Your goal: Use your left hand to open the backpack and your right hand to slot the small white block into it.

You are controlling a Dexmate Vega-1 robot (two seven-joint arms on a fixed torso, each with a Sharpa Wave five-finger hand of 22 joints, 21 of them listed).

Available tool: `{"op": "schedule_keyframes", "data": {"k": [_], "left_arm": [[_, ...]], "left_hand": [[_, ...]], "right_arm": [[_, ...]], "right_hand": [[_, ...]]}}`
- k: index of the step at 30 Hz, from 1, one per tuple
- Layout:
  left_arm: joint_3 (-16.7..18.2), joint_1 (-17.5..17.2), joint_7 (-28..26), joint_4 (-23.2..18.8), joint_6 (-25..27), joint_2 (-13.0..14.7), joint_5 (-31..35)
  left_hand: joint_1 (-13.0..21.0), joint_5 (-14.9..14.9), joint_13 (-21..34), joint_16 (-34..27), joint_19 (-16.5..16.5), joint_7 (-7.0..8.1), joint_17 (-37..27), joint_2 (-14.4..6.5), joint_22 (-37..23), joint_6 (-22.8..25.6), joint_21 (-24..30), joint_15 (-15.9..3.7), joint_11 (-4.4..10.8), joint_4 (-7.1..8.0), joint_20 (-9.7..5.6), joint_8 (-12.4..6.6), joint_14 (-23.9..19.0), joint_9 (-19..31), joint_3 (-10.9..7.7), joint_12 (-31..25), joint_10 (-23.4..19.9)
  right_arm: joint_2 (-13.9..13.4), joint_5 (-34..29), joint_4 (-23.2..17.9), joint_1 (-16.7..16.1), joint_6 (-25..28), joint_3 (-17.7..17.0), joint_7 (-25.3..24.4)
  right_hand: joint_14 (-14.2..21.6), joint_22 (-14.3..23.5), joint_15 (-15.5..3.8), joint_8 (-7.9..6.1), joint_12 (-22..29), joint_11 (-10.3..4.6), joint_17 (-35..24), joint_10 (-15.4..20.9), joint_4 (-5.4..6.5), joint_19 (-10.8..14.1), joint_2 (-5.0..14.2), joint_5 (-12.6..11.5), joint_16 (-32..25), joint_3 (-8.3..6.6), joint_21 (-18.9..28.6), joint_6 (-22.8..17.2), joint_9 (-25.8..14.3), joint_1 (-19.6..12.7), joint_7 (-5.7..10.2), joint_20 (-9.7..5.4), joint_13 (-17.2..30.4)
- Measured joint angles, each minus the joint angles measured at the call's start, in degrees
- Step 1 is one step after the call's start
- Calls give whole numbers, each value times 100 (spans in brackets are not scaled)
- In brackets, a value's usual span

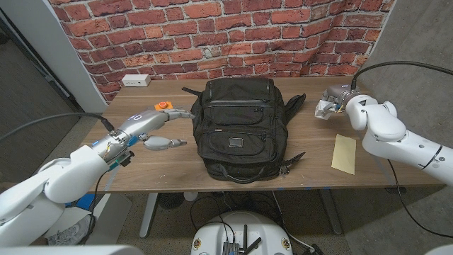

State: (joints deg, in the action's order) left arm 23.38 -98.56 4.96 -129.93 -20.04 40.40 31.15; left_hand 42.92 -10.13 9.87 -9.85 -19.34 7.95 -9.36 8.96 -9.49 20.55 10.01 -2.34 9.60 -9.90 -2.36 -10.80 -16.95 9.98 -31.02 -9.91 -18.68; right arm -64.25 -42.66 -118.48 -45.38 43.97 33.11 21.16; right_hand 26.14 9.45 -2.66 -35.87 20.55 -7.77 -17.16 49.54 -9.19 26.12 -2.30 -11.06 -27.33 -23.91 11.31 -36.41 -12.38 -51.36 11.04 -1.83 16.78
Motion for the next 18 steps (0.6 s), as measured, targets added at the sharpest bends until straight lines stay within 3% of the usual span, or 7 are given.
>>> {"op": "schedule_keyframes", "data": {"k": [4, 8, 12, 18], "left_arm": [[0, 34, 96, 6, -315, -11, 602], [-18, 47, 91, 7, -359, -64, 700], [-48, 46, -179, 9, -560, -133, 1259], [-135, 5, -393, 14, -627, -257, 1555]], "left_hand": [[23, 0, 0, 0, 119, -23, 0, -23, 13, -173, -5, 7, -33, 17, 3, 21, 112, 0, 91, 0, 126], [23, 0, 0, 0, 185, -15, 0, -23, 16, -203, -5, -12, -27, 25, 0, 20, 131, 0, 147, 0, 173], [23, 0, 0, 0, 213, -27, 0, -23, 16, -242, -4, 19, -28, 25, 2, 20, 162, 0, 147, 0, 172], [23, 0, 1, -1, 278, -39, 0, -23, 16, -288, -4, -12, -29, 25, -12, 20, 193, 0, 195, 0, 233]], "right_arm": [[16, 0, -42, -28, 55, 24, -16], [16, 0, -57, -39, 112, 26, -36], [-12, 9, -121, -99, 175, 26, -53], [-33, 42, -159, -132, 254, 23, -101]], "right_hand": [[0, 0, 0, 6, -16, 0, 0, 0, 0, 9, 0, 0, 0, 0, 0, 0, 2, 0, 0, 10, 0], [0, 0, 0, 10, -19, 0, -22, 0, -1, 9, -1, 0, 0, 1, 0, 0, 1, -1, 0, 9, 1], [0, 0, 0, 22, -23, 0, -13, 1, -2, 9, -1, 0, 0, 2, 0, 0, -2, -1, 0, 9, 1], [0, 0, 0, 27, -39, 0, -28, 1, -7, 9, -1, 0, 0, 7, 0, -21, -3, -1, -21, 9, 5]]}}
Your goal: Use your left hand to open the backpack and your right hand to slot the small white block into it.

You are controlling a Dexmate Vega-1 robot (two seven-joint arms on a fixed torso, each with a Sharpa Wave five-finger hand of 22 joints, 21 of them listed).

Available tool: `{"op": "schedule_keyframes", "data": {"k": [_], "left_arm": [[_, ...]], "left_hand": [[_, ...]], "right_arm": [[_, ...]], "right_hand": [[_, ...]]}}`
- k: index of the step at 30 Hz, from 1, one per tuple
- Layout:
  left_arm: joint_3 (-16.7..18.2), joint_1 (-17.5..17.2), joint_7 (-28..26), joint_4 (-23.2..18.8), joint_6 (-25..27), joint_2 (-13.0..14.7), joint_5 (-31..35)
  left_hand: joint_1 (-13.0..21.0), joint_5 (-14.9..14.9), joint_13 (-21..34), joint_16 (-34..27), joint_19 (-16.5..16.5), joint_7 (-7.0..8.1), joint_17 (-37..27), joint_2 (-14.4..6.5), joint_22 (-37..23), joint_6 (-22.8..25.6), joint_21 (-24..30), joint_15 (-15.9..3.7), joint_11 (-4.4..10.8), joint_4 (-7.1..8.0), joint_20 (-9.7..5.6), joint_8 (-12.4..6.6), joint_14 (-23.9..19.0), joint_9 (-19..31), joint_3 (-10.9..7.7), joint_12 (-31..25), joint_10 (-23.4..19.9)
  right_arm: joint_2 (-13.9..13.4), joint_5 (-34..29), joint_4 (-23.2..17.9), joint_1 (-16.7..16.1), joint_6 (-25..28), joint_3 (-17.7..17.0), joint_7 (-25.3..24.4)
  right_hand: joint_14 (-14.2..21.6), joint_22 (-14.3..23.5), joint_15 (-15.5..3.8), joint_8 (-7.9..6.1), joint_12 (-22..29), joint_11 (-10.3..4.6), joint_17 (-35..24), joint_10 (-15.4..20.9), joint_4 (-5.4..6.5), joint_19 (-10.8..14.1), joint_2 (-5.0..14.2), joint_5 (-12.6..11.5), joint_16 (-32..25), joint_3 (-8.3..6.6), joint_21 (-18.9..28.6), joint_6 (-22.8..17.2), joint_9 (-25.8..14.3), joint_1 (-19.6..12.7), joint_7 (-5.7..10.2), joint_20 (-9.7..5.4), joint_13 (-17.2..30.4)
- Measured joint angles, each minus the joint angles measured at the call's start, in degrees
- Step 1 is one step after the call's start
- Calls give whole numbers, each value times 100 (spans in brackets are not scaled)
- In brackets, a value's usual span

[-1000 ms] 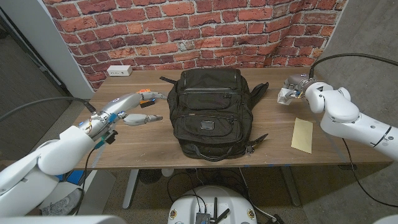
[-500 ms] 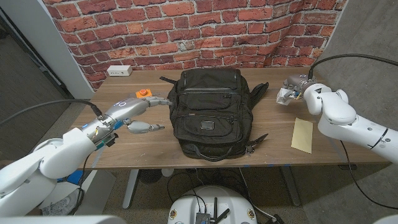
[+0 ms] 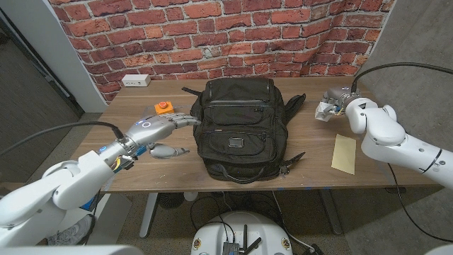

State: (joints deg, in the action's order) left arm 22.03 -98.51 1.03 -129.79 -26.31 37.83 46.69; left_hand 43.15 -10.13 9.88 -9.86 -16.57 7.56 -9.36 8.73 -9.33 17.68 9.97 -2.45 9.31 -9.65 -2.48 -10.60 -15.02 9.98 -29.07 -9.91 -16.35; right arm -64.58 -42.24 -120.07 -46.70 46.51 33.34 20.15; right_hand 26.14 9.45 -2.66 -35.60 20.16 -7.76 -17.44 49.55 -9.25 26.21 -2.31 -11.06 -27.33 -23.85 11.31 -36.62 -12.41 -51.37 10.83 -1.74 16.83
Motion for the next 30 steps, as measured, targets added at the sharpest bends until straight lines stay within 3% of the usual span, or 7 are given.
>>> {"op": "schedule_keyframes", "data": {"k": [2, 8, 9, 11, 16, 19, 30], "left_arm": [[-38, -19, -330, 3, -38, -31, 368], [-176, -102, -330, 9, -38, -101, 368], [-181, -107, -795, 9, -7, -103, 793], [-228, -152, -923, 6, 47, -111, 898], [-331, -238, -952, -23, 63, -121, 922], [-425, -306, -1310, -61, 332, -125, 1262], [-794, -520, -1743, -210, 896, -70, 1718]], "left_hand": [[25, 0, 0, 0, 0, 0, 0, -21, 0, 0, 0, 0, 0, -16, 0, -3, 0, 0, 16, 0, 0], [91, 0, 0, 0, 31, -12, 0, -45, 0, 72, 0, 22, 23, -16, 31, -69, -23, 0, 78, -29, -23], [91, 0, 0, 0, 31, -12, 0, -45, 0, 72, 1, 22, 23, -18, 31, -69, -23, 0, 81, -29, -23], [94, 0, 0, 0, 30, -12, 0, -48, 0, 72, 1, 22, 23, -24, 31, -69, -23, 0, 86, -29, -23], [163, 0, 0, 0, 30, -11, 0, -56, 0, 72, 1, 0, 23, -24, 31, -69, -45, 0, 86, -28, -23], [175, 0, 0, 0, 30, -42, 0, -69, 0, 103, 1, 0, -8, -8, 31, -69, -45, 0, 102, -29, -54], [204, 0, 0, 0, 30, -45, 0, -98, 0, 100, 25, 30, -9, 16, 32, -69, -76, 0, 126, -29, -54]], "right_arm": [[-28, 8, -43, -34, 20, -12, -15], [-33, 33, -51, -40, 69, -16, -68], [-62, 38, -83, -68, 78, -27, -82], [-67, 48, -91, -76, 94, -30, -107], [-67, 74, -91, -77, 101, -30, -154], [-71, 89, -92, -80, 105, -32, -188], [-76, 178, -74, -119, 134, -52, -335]], "right_hand": [[0, 0, 0, 0, 0, 0, 0, 0, 0, 0, 0, 0, 0, 0, 0, 0, 0, 0, 0, 0, 46], [0, 0, 0, 1, 23, 0, 0, 0, -1, 0, 0, 0, 0, 1, 0, 0, 0, 0, 0, 0, 48], [0, 0, 0, 1, 23, 0, 0, 0, -1, 0, 0, 0, 0, 1, 0, 0, 0, 0, 0, 0, 48], [0, 0, 0, 16, 23, 0, 1, 0, -2, 0, 0, 0, 0, 2, 0, 0, 0, 0, 0, 0, 49], [0, 0, 0, 16, 23, 0, 1, 1, 2, 0, -1, 1, 0, 11, 0, 0, 1, 0, 0, 0, 69], [0, 0, 0, 16, 23, 1, 1, 1, 23, 0, 0, 1, 0, 8, 0, 1, 1, 0, 0, 0, 71], [0, 0, 0, 13, 23, 0, 1, 1, 23, 0, 1, 3, 0, 8, 0, 2, 4, 1, -1, 0, 73]]}}
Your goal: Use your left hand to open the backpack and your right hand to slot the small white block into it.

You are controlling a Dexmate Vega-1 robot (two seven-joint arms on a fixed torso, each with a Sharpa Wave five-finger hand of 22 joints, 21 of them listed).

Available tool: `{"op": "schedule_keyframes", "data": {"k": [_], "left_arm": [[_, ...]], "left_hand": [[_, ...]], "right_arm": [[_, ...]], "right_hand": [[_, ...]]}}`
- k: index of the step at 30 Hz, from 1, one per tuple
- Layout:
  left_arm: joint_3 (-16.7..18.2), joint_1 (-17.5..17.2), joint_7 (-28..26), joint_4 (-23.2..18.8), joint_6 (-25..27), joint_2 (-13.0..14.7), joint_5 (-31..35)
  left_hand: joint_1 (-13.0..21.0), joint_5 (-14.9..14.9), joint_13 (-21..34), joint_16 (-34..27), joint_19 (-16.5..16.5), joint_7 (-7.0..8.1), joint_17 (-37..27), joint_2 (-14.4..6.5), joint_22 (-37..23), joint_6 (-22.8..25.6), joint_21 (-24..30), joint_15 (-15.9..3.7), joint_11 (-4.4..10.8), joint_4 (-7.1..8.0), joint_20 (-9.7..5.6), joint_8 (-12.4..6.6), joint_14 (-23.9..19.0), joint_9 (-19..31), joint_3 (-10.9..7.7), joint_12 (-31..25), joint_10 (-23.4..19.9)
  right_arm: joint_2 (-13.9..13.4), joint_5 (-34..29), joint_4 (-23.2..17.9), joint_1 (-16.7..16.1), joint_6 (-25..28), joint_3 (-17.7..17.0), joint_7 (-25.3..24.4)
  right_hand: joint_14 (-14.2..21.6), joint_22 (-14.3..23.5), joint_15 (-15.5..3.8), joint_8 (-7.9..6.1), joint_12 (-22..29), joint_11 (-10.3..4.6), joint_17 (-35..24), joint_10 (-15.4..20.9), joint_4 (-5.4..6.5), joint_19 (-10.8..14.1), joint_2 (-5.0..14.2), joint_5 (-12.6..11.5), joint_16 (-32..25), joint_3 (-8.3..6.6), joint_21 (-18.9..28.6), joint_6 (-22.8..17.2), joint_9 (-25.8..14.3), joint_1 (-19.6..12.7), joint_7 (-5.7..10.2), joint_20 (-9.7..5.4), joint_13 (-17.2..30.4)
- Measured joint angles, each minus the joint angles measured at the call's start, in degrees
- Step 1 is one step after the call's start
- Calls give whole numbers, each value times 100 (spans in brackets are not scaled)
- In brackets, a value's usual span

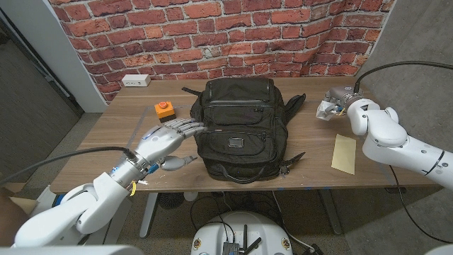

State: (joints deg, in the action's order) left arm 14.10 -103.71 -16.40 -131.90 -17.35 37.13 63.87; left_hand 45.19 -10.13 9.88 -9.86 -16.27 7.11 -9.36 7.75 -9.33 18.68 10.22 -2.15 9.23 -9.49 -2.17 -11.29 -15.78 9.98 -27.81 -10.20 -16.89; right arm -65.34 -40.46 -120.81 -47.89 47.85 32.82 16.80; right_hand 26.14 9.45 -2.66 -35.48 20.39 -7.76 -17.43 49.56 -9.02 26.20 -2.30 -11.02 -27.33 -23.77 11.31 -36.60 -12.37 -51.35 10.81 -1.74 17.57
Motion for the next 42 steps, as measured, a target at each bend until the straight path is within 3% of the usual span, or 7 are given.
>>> {"op": "schedule_keyframes", "data": {"k": [10, 30, 42], "left_arm": [[-351, -149, -265, -157, 635, 167, 461], [-849, -404, -399, -418, 1748, 713, 1324], [-1183, -387, -592, -340, 2256, 975, 1528]], "left_hand": [[75, 0, 0, 0, 0, -74, 0, -31, 0, -74, 0, 0, 0, -49, 0, 0, 0, 0, 49, 0, 0], [200, 0, 0, 0, -22, -49, 0, 41, -1, -153, 0, 0, -2, -79, -21, 0, 0, 0, 126, 0, 43], [519, 0, 0, -33, -213, -47, 0, -37, -2, 75, 42, -20, 22, -48, -20, -89, -245, 0, 157, -45, -183]], "right_arm": [[-24, 89, -29, -68, 68, -28, -156], [-93, 180, -209, -190, 300, -46, -390], [-84, 225, -241, -207, 388, 1, -511]], "right_hand": [[0, 0, 0, -17, -21, 8, 1, 8, 0, 0, 16, 0, 0, 0, 0, 10, -2, 16, -10, 0, 6], [0, 0, 0, -16, -64, 7, -14, 7, -8, 0, 29, -27, 0, 8, 0, 32, -4, 29, -31, 0, 89], [0, 0, 0, -13, -43, 6, -27, 6, -16, 0, 29, -27, 0, 16, 0, 38, -3, 29, -37, 0, 90]]}}
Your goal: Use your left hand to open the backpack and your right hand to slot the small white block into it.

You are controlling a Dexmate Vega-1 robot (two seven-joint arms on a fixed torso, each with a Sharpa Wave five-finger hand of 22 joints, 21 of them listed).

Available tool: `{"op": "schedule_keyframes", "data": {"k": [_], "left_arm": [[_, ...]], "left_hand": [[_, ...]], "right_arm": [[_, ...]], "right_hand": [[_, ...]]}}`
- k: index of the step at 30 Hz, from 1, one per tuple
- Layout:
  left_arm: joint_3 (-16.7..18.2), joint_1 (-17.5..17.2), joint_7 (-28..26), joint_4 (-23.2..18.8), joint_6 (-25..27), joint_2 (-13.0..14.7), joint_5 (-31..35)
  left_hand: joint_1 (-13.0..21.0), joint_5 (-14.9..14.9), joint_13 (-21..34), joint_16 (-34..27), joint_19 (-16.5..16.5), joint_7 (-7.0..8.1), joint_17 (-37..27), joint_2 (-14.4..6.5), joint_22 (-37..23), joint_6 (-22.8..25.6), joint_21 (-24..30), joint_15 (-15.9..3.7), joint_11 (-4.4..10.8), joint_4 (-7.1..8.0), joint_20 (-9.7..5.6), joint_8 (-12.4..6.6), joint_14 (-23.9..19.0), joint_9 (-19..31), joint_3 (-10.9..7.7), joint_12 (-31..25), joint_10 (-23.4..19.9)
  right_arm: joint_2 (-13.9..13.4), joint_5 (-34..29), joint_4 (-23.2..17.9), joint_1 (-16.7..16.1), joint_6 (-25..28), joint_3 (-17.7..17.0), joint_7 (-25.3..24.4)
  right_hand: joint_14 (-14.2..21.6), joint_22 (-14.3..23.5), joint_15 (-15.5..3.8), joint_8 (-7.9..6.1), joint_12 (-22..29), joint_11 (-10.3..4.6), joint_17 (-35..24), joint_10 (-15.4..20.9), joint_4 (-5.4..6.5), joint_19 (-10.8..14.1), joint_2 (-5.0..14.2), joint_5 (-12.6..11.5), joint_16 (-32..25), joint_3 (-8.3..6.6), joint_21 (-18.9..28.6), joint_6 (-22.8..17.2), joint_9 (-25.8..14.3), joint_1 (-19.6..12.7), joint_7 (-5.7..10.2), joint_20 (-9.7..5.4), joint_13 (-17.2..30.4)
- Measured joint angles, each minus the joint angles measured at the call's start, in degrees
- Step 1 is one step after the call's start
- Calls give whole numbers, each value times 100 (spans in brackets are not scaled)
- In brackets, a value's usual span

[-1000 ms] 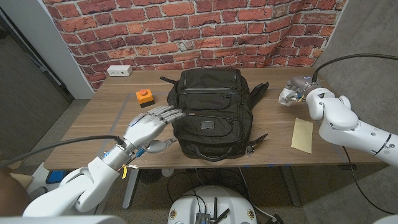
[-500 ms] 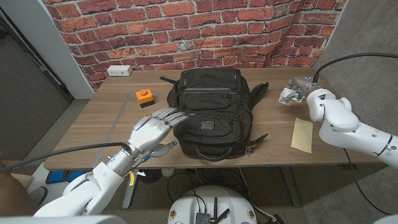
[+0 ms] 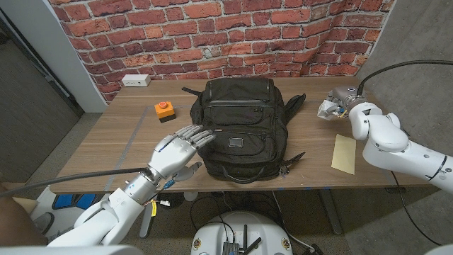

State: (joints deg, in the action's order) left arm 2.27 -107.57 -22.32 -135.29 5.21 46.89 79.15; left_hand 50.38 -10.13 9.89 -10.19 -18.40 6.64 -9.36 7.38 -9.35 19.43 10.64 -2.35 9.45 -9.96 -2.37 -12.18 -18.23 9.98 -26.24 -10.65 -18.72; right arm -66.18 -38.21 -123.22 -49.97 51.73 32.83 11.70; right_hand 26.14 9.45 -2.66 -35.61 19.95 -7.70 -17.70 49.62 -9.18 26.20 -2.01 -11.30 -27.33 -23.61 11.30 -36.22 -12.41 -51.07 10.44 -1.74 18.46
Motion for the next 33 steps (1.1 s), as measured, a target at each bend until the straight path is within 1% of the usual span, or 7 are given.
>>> {"op": "schedule_keyframes", "data": {"k": [6, 9, 12, 21, 28, 32, 33], "left_arm": [[-172, 62, -106, 82, 189, 91, 8], [-296, 118, -176, 146, 310, 164, 7], [-390, 160, -227, 187, 410, 216, 5], [-700, 330, -367, 317, 713, 398, -42], [-970, 540, -470, 433, 935, 541, -101], [-970, 540, -530, 433, 1049, 541, -139], [-1143, 689, -544, 511, 1073, 616, -149]], "left_hand": [[126, 0, 0, 0, -88, 25, 0, -2, -1, 153, 1, -21, 28, -7, -8, -43, -103, 0, 41, -38, -157], [129, 0, 0, 0, -119, 13, 0, -8, -1, 197, 2, -13, 28, 0, 22, -43, -156, 0, 49, -38, -157], [148, -28, 0, 0, -150, -8, 0, 8, -1, 217, 1, -10, 28, 0, -9, -43, -153, 0, 49, -38, -217], [205, -28, 0, 0, -171, -8, 0, -39, -14, 217, 1, -10, 28, 32, 13, -43, -153, 0, 81, -38, -217], [257, -28, 0, 0, -171, -8, 0, -46, -14, 217, 1, -10, 28, 7, 12, -43, -153, 0, 104, -38, -217], [295, -28, 0, 0, -171, -8, 0, -84, -14, 217, 1, -32, 28, 7, 13, -43, -174, 0, 103, -38, -217], [295, -28, 0, 0, -184, -10, 0, -84, -14, 219, 1, -30, 24, 7, 0, -43, -173, 0, 103, -38, -220]], "right_arm": [[22, 13, 0, 12, 13, 26, -49], [34, 25, 0, 17, 25, 39, -86], [43, 36, -2, 17, 35, 46, -111], [65, 97, -15, -1, 68, 50, -216], [66, 163, -31, -38, 90, 50, -304], [64, 163, -34, -44, 90, 50, -304], [63, 197, -34, -44, 94, 50, -347]], "right_hand": [[0, 0, 0, 1, 0, 0, 0, 0, -7, 0, 0, 0, 0, 7, 0, 1, 2, 0, -1, 0, 0], [0, 0, 0, 2, 0, 1, 0, 1, -7, 0, 0, 0, 0, 7, 0, 2, 3, 0, -2, 0, 0], [61, 0, -3, 16, -1, 13, 1, 14, -10, 0, 0, 0, 0, 10, 0, 2, 3, 0, -2, 0, 0], [62, 0, -2, 17, -5, 14, 1, 14, -18, 0, 0, 0, 0, 18, 0, 3, 4, 0, -3, 0, 0], [62, 0, -2, 18, -23, 22, 1, 22, -19, 0, 1, 1, 0, 19, 0, -3, 0, 1, 2, 0, 0], [62, 0, -2, 38, -25, 23, 1, 24, -20, 0, 2, 1, 0, 20, 0, -14, 0, 2, 13, 0, 1], [62, 0, -2, 39, -27, 24, 1, 24, -22, 0, 2, 1, 0, 22, 0, -18, 0, 2, 17, 0, 1]]}}
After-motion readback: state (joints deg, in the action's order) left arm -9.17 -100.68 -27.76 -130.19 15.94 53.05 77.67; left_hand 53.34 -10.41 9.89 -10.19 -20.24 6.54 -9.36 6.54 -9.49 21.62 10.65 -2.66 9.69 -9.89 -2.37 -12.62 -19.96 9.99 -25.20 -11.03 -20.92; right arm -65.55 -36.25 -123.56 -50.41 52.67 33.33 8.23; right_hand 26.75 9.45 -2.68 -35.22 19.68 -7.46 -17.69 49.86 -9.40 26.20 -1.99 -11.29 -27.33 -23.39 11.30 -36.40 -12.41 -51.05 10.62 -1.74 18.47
